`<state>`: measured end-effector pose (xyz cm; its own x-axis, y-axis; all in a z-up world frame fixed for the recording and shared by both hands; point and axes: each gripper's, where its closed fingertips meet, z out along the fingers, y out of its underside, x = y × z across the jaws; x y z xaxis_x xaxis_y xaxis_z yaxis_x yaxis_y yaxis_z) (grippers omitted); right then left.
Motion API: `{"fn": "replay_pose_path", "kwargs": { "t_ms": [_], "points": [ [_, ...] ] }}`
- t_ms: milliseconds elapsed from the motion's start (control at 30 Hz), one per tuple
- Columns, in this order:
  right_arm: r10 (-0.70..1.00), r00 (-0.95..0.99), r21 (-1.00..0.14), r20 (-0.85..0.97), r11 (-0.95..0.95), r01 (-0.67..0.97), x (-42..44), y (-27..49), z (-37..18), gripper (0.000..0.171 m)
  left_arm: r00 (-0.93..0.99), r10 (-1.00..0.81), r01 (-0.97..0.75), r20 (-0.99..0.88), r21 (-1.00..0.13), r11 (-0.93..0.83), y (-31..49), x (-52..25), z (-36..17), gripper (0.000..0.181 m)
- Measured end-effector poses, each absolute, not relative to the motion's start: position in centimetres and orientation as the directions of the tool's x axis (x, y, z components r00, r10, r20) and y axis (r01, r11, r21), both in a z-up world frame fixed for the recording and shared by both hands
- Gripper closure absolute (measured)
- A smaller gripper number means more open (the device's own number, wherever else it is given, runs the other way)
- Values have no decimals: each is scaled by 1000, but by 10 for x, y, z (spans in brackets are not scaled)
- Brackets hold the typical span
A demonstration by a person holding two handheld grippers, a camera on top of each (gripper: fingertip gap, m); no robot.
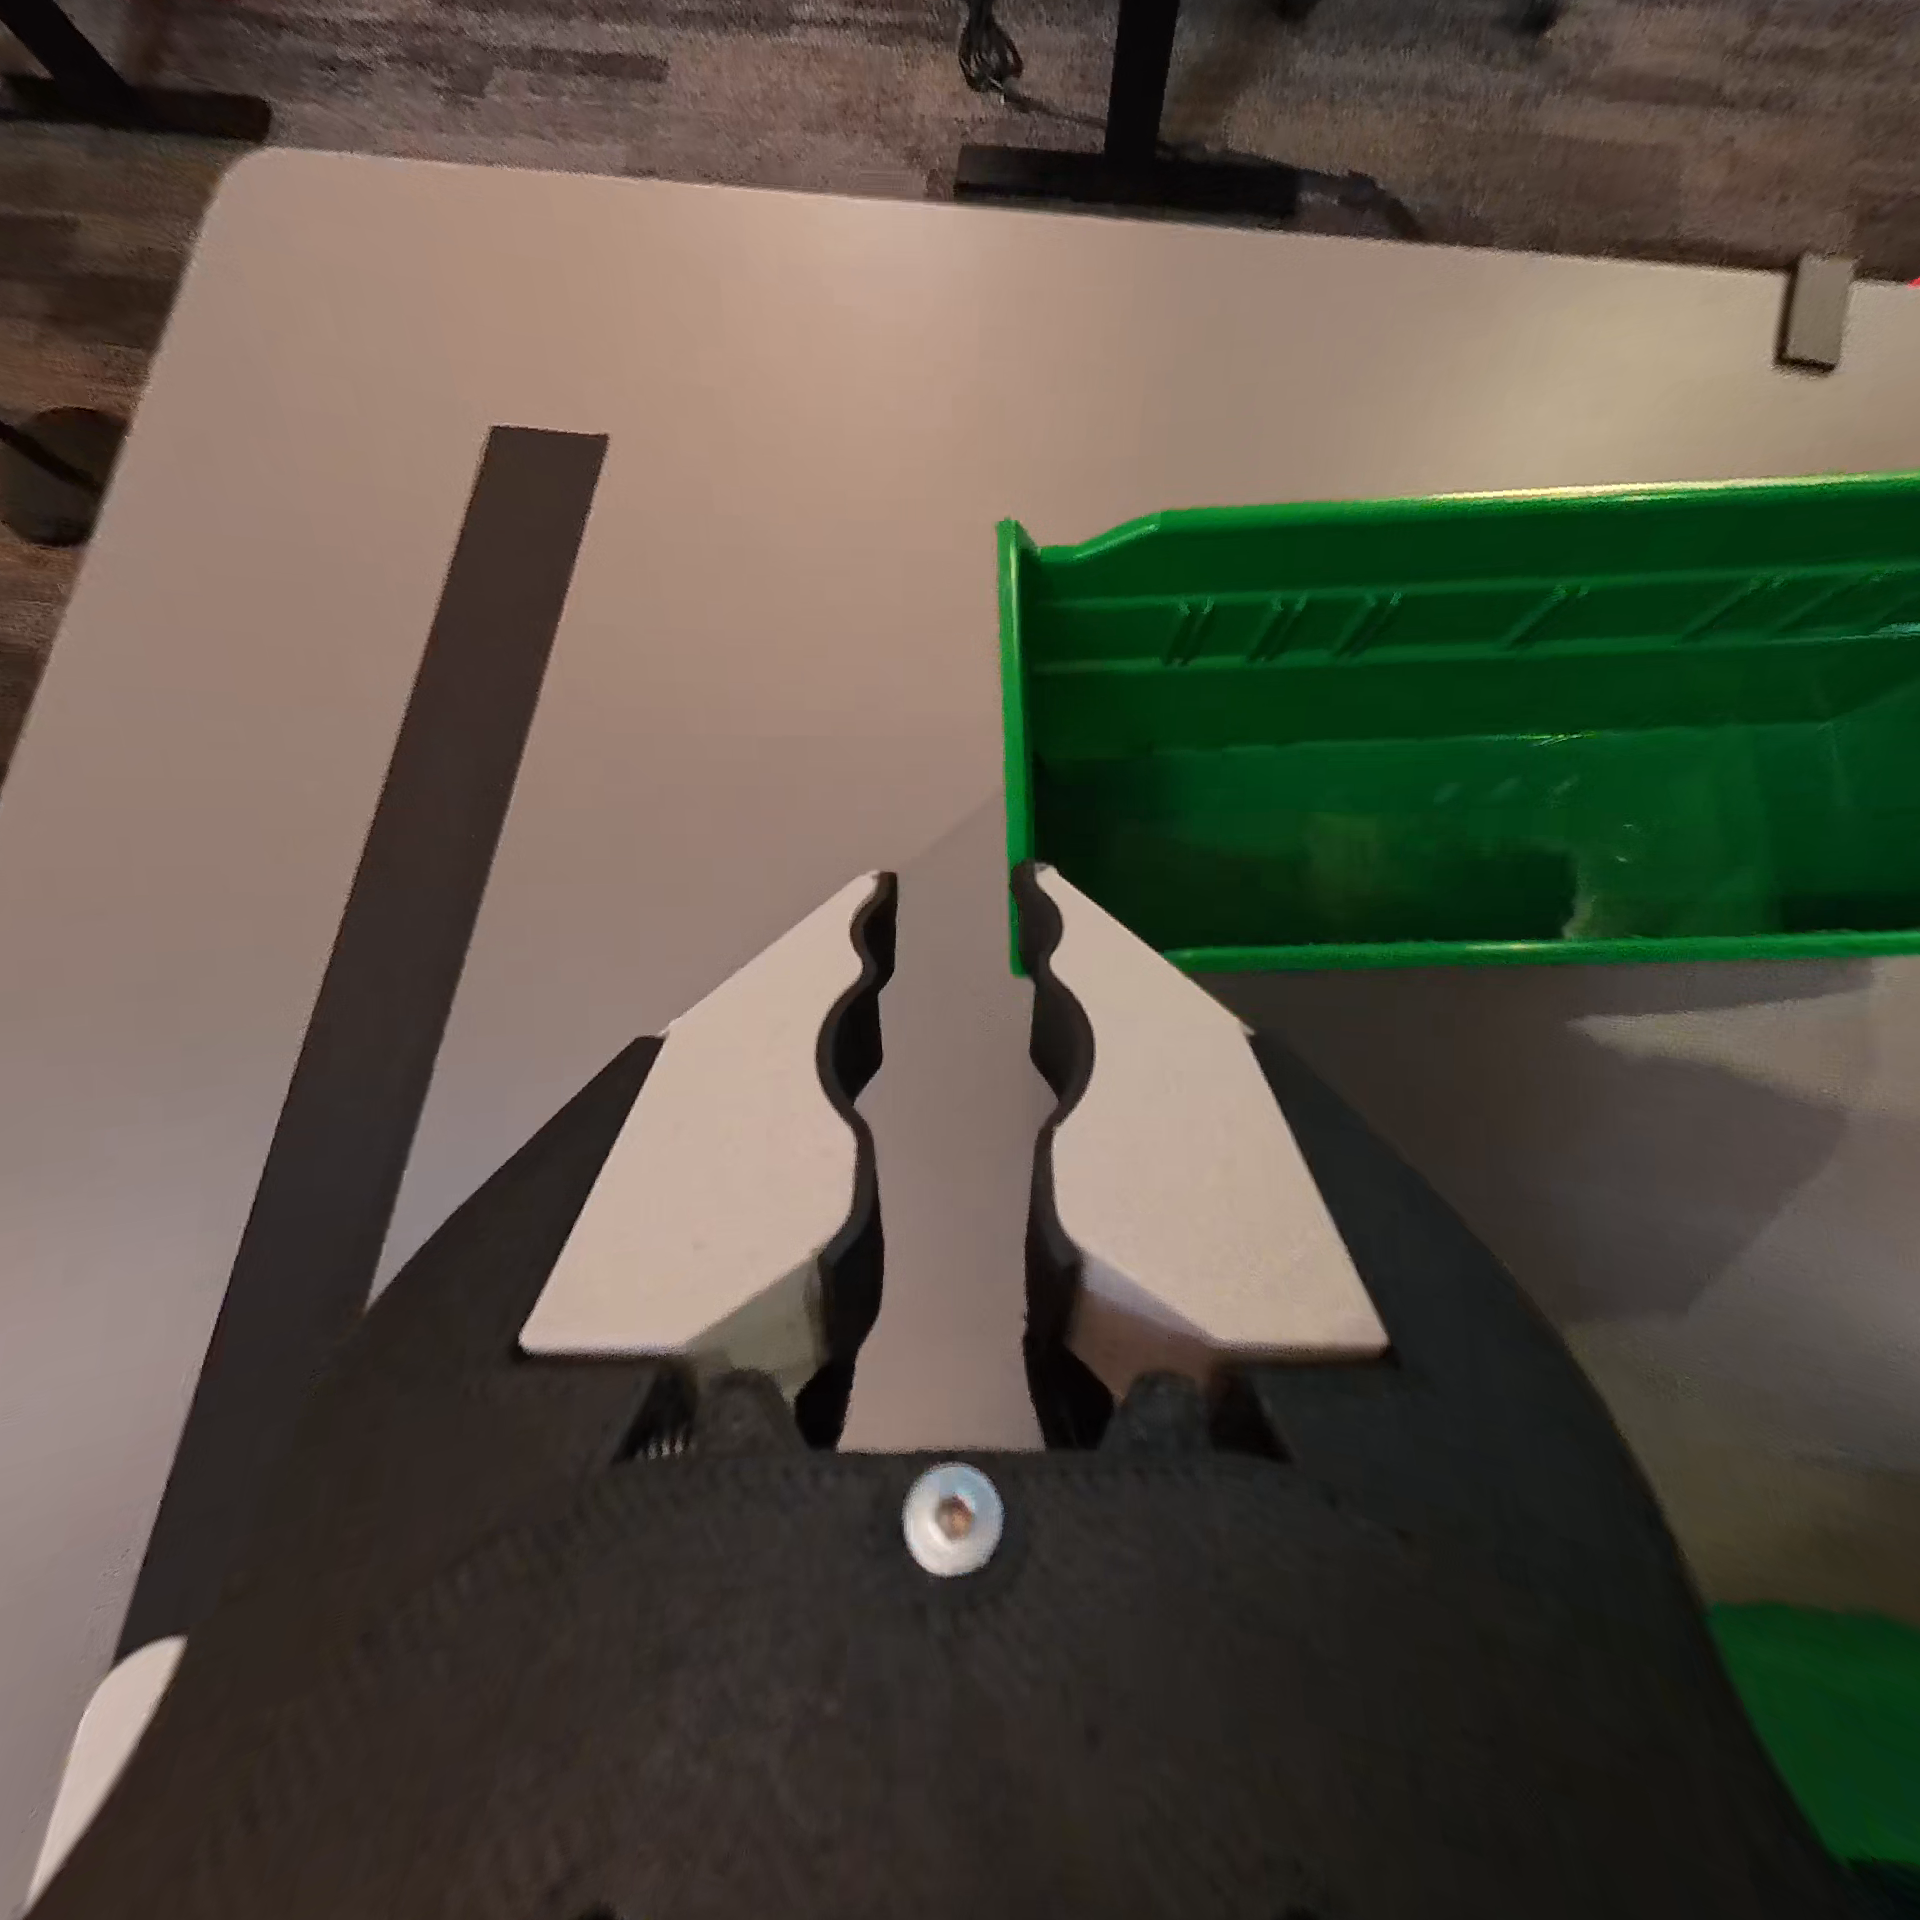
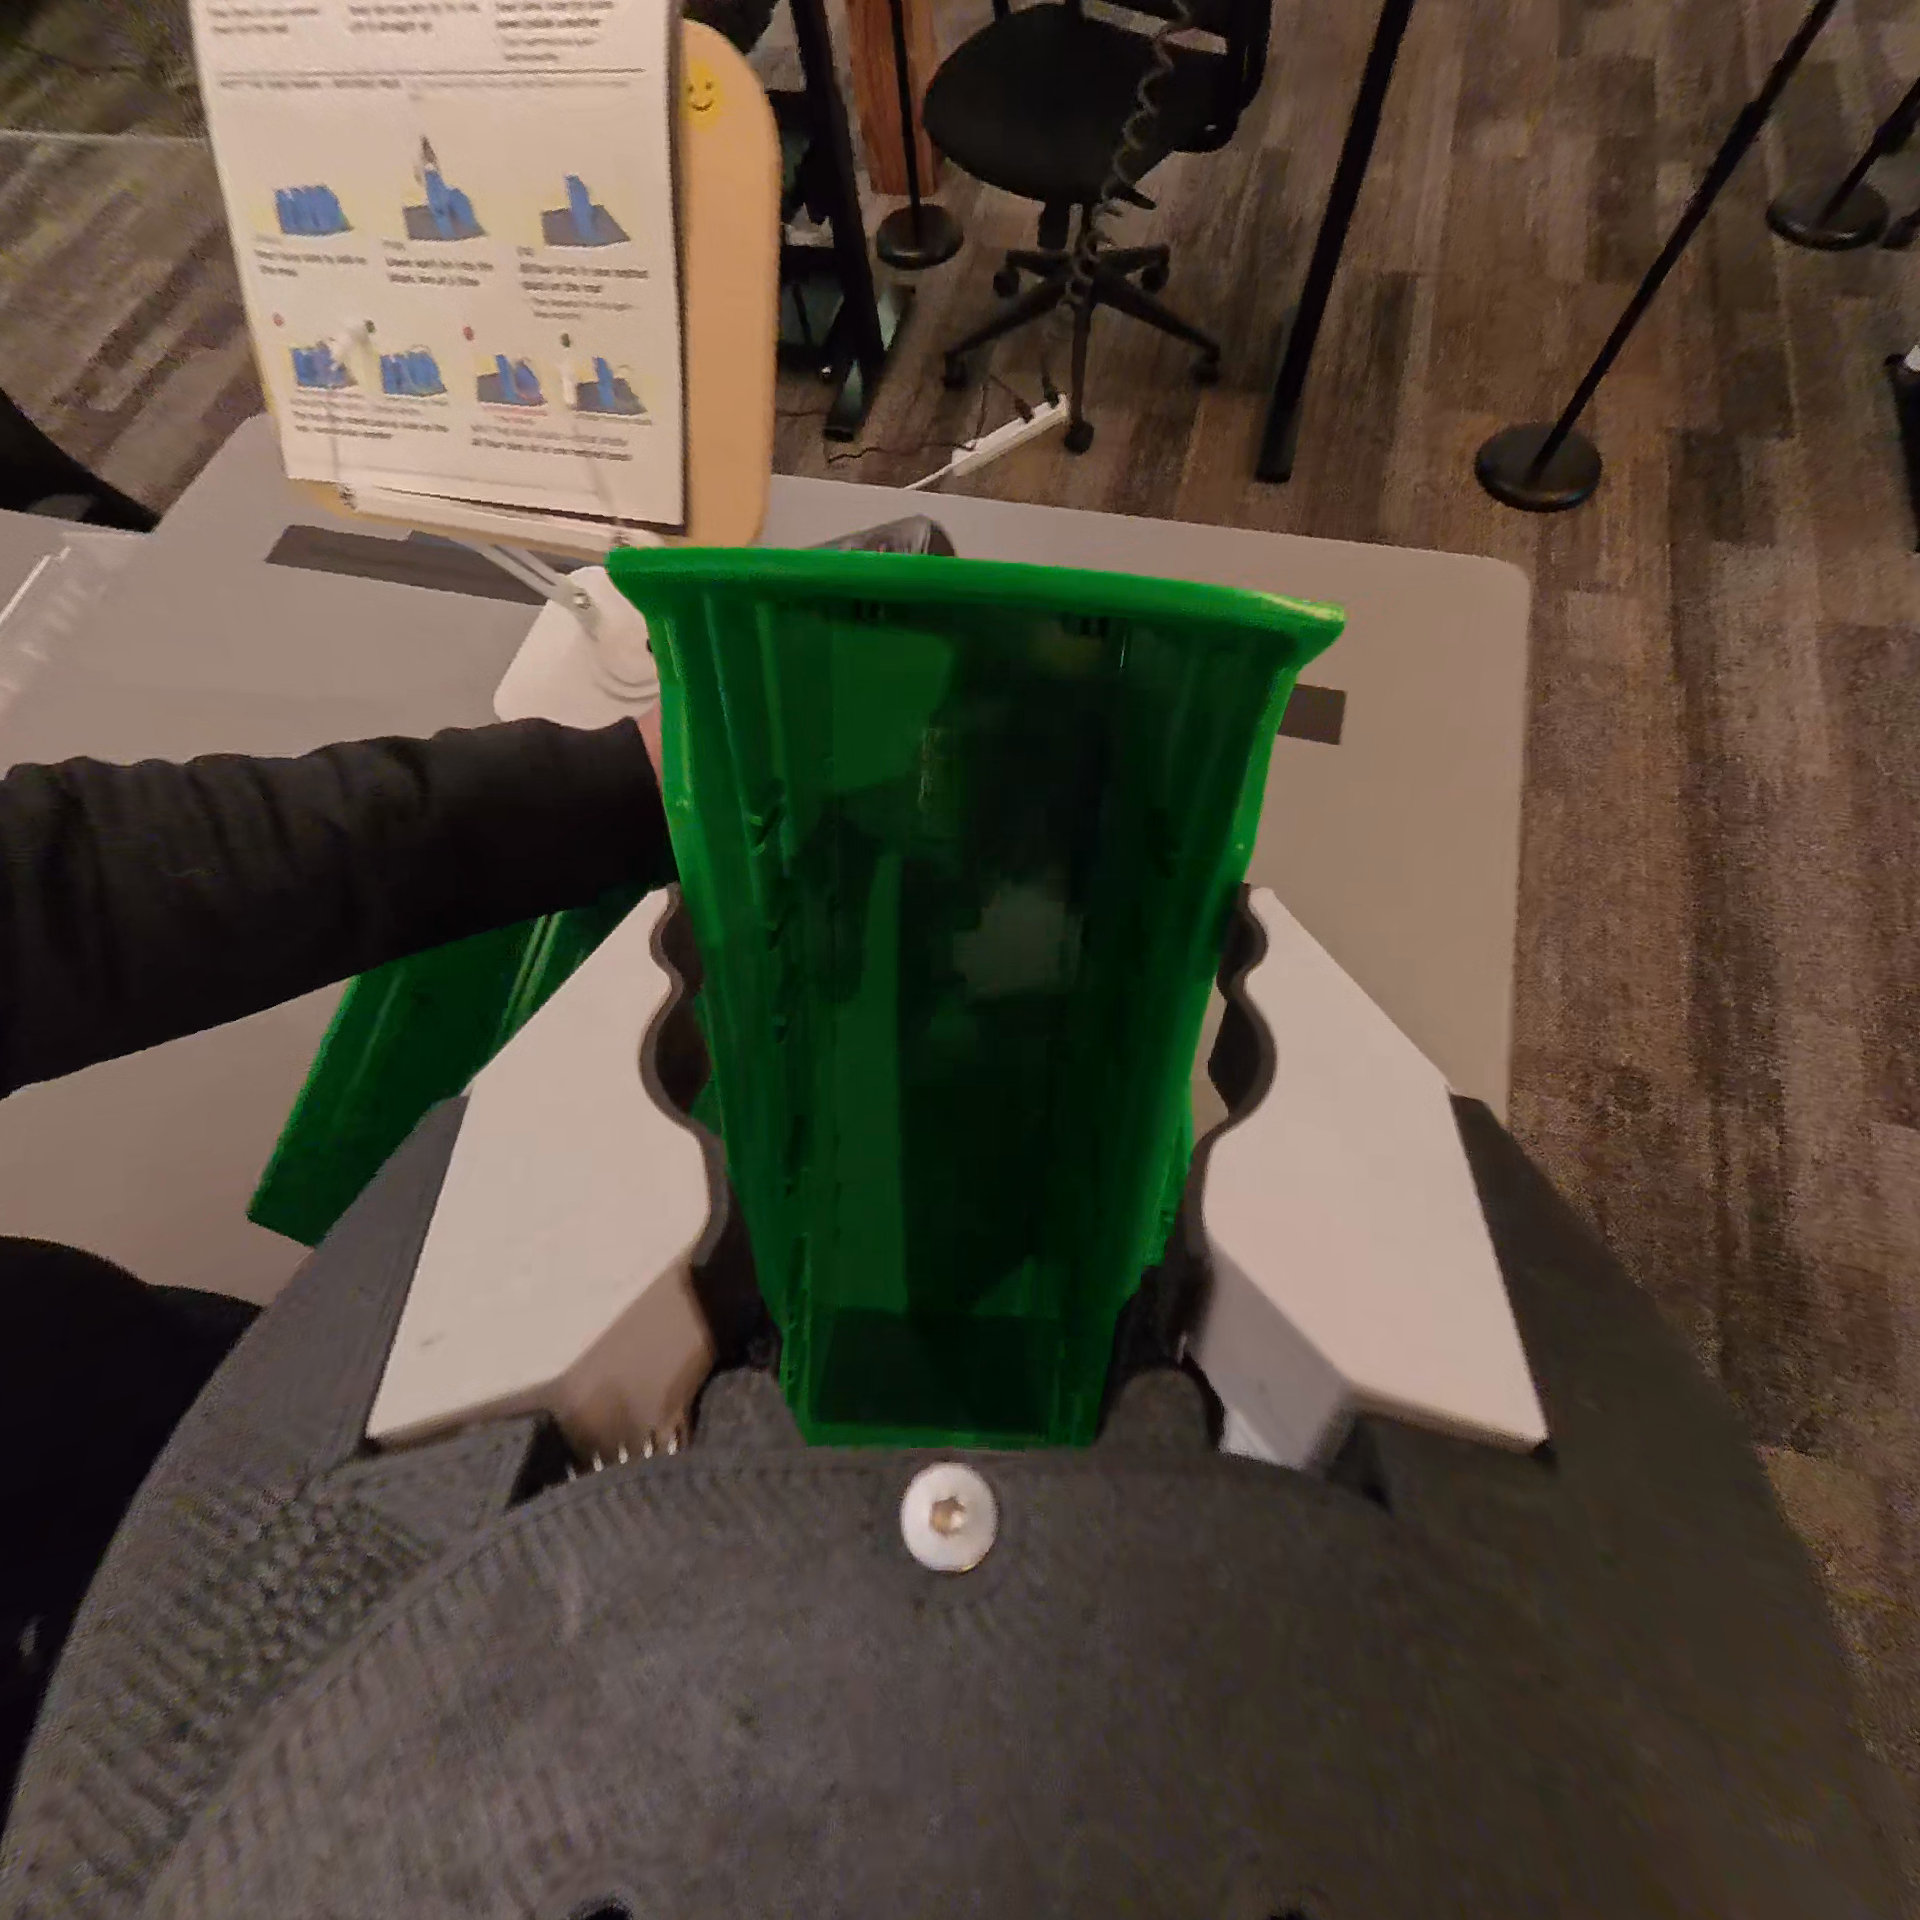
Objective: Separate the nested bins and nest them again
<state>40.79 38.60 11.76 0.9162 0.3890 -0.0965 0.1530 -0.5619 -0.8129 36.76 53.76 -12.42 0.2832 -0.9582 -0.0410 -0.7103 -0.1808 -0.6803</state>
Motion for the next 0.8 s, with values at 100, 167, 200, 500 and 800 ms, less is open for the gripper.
{"fn": "replay_pose_path", "kwargs": {
  "t_ms": [100,167,200,500,800],
  "points": [
    [408,902,-785,-141,-601,150,384,384,101,72,312,-949,-698,-41,-688,-199,542,346,-110,159],
    [411,900,-762,-147,-627,162,371,386,83,72,344,-939,-675,-17,-700,-235,543,330,-103,160],
    [412,901,-747,-137,-640,179,365,387,72,72,355,-935,-661,3,-707,-253,541,323,-100,160],
    [397,904,-614,-160,-757,223,315,410,-38,70,430,-902,-640,48,-688,-342,526,264,-110,160],
    [355,925,-473,-138,-844,253,299,443,-124,68,471,-879,-621,75,-680,-391,513,235,-119,161]
  ]
}}
